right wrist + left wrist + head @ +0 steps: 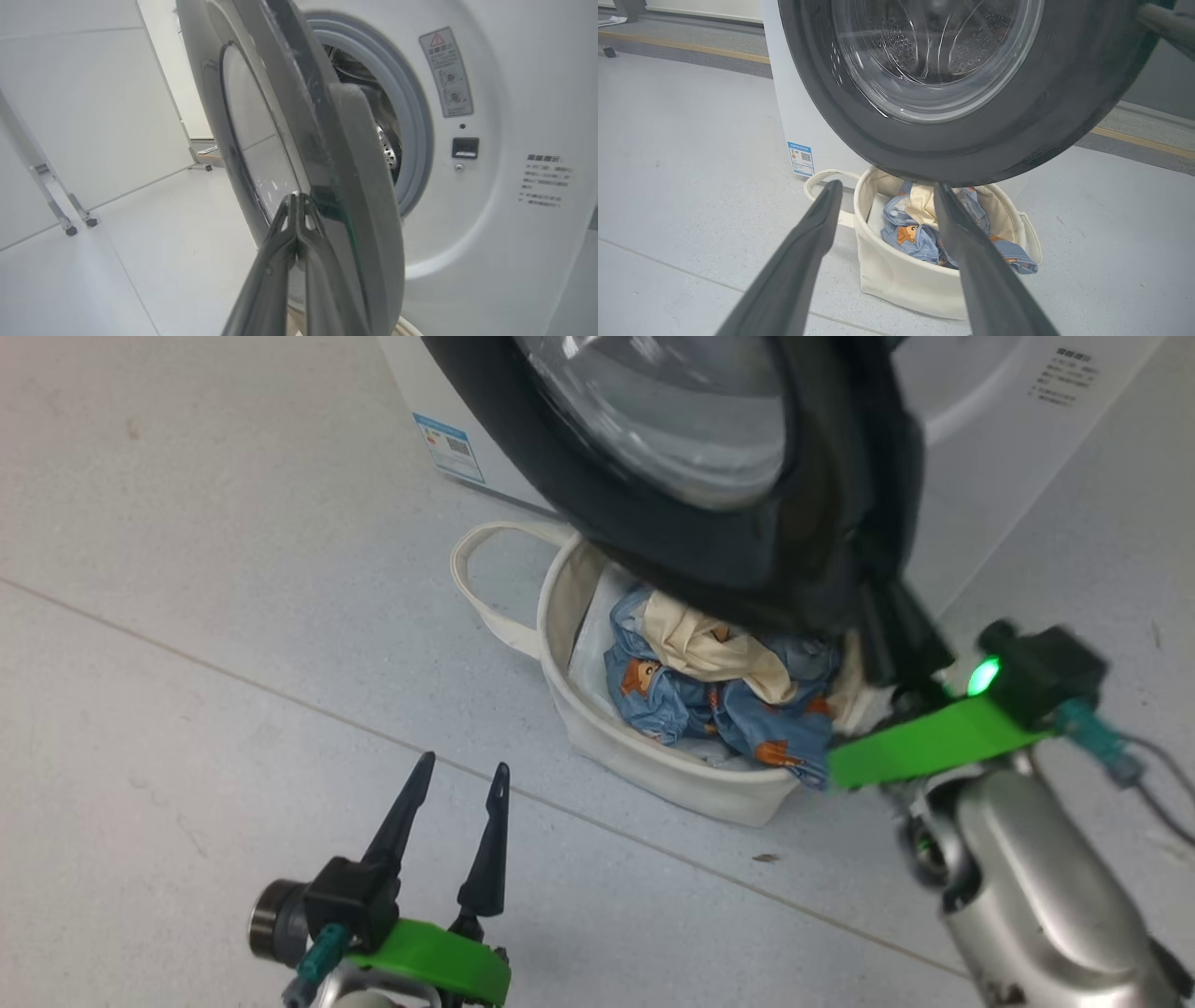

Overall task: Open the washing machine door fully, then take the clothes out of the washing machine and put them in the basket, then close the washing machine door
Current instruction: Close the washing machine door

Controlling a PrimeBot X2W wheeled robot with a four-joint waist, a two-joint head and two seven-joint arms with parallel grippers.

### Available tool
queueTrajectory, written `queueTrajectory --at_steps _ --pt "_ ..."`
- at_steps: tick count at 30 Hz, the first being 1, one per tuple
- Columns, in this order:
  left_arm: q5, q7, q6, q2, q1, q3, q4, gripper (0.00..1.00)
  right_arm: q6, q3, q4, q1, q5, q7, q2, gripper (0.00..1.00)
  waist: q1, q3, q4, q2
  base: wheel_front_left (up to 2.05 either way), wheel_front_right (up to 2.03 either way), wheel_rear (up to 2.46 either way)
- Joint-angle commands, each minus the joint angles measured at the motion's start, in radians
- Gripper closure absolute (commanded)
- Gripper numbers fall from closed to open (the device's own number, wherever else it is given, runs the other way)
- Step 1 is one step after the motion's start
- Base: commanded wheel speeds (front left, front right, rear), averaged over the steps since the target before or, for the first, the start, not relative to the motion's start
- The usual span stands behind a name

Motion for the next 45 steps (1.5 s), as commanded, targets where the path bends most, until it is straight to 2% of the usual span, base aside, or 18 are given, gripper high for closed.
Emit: queueTrajectory --at_steps 1,6,10,15,19,22,26,30,35,45 --pt "0.014 -0.012 -0.003 -0.001 -0.031 0.03 -0.027 0.0 0.0 -0.047 -0.043 -0.051 -0.003 -0.012 0.014 1.0 0.0 0.014 -0.006 0.0 0.0 0.0 0.0" --pt "0.022 -0.012 -0.005 -0.01 -0.042 0.026 -0.027 0.0 0.0 -0.141 -0.024 -0.089 0.018 -0.012 0.017 1.0 0.0 0.039 -0.009 0.0 0.0 0.0 0.0" --pt "0.029 -0.012 -0.006 -0.019 -0.057 0.019 -0.026 0.0 0.0 -0.202 0.026 -0.14 0.024 -0.012 -0.01 1.0 0.0 0.063 -0.006 0.0 0.0 0.0 0.0" --pt "0.036 -0.012 -0.005 -0.029 -0.073 0.009 -0.024 0.0 0.0 -0.23 0.091 -0.207 0.025 -0.012 -0.048 1.0 0.0 0.094 -0.003 0.0 0.0 0.0 0.0" --pt "0.035 -0.012 -0.004 -0.036 -0.082 0.001 -0.022 0.0 0.0 -0.222 0.098 -0.238 0.03 -0.012 -0.062 1.0 0.0 0.105 0.005 0.0 0.0 0.0 0.0" --pt "0.033 -0.012 -0.004 -0.039 -0.081 -0.001 -0.018 0.0 0.0 -0.233 0.044 -0.234 0.033 -0.012 -0.054 1.0 0.0 0.104 0.013 0.0 0.0 0.0 0.0" --pt "0.031 -0.012 -0.004 -0.042 -0.075 0.004 -0.015 0.0 0.0 -0.254 -0.104 -0.194 0.056 -0.012 -0.015 1.0 0.0 0.098 0.018 0.0 0.0 0.0 0.0" --pt "0.03 -0.012 -0.01 -0.043 -0.069 0.008 -0.01 0.0 0.0 -0.209 -0.171 -0.146 0.06 -0.012 -0.004 1.0 0.0 0.086 0.019 0.0 0.0 0.0 0.0" --pt "0.03 -0.012 -0.017 -0.045 -0.067 0.007 -0.006 0.0 0.0 -0.167 -0.09 -0.144 0.058 -0.012 -0.009 1.0 0.0 0.079 0.023 0.0 0.0 0.0 0.0" --pt "0.025 -0.012 -0.011 -0.047 -0.069 0.006 -0.016 0.0 0.0 -0.186 0.095 -0.27 0.074 -0.012 -0.051 1.0 0.0 0.114 0.045 0.0 0.0 0.0 0.0"
